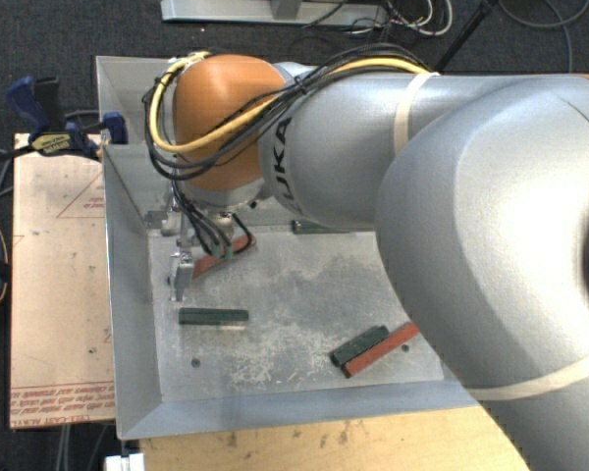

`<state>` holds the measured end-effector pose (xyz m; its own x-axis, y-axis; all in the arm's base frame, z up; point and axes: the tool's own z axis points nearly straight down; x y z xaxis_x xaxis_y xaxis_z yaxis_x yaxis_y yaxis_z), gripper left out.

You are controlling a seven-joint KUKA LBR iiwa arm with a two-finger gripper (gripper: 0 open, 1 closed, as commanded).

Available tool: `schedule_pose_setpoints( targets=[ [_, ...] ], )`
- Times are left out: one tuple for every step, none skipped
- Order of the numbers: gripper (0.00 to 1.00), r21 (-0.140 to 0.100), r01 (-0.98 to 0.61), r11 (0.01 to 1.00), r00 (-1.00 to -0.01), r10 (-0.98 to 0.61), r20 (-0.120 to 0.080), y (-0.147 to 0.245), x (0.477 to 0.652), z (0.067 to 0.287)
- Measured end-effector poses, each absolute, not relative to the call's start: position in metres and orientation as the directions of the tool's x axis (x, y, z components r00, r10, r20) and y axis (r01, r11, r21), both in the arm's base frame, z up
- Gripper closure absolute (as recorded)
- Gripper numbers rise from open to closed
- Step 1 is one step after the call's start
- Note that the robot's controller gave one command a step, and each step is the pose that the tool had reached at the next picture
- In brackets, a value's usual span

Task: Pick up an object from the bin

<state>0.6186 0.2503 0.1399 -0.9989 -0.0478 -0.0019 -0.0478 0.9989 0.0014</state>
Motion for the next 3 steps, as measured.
schedule_pose_setpoints(
  targets=[
    [1.00,0.003,-0.145,0.989,-0.989,-0.145,-0.012,0.210,0.626,0.079],
    [1.00,0.004,-0.145,0.989,-0.989,-0.145,-0.012,0.210,0.626,0.079],
    [1.00,0.002,-0.131,0.991,-0.991,-0.131,-0.006,0.207,0.640,0.233]
  ],
)
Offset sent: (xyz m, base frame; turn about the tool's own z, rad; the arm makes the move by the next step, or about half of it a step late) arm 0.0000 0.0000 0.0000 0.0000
